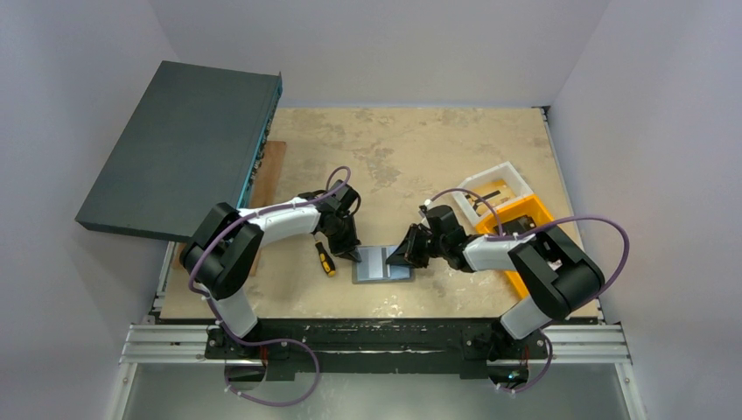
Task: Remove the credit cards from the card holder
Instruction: Remove the credit card from the card holder.
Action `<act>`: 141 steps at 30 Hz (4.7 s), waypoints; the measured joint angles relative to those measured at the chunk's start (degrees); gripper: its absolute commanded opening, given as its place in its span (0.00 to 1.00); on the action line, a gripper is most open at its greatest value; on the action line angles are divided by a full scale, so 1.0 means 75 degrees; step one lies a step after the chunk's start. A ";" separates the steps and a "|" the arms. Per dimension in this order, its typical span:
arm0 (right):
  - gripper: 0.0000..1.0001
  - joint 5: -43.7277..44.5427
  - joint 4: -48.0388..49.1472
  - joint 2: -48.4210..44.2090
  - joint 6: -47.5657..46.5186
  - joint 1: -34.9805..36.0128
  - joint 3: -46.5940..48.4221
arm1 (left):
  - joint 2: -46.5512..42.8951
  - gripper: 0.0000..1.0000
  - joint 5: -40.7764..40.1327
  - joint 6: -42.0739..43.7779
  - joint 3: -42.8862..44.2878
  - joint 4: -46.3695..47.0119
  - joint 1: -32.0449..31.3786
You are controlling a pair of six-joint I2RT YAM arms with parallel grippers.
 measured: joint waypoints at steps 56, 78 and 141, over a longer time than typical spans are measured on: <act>0.00 -0.0323 0.0548 0.0195 0.0012 -0.0026 -0.0119 | 0.0041 0.00 0.0076 0.0009 0.0009 0.0029 0.0006; 0.00 0.0262 -0.0463 -0.0565 -0.0463 -0.0198 -0.0254 | -0.0026 0.01 -0.0117 0.0676 0.0268 -0.0382 -0.0079; 0.00 0.0280 -0.1448 -0.2142 -0.0903 -0.1052 -0.0548 | 0.0644 0.00 0.0035 0.1195 0.1087 -0.0673 -0.0793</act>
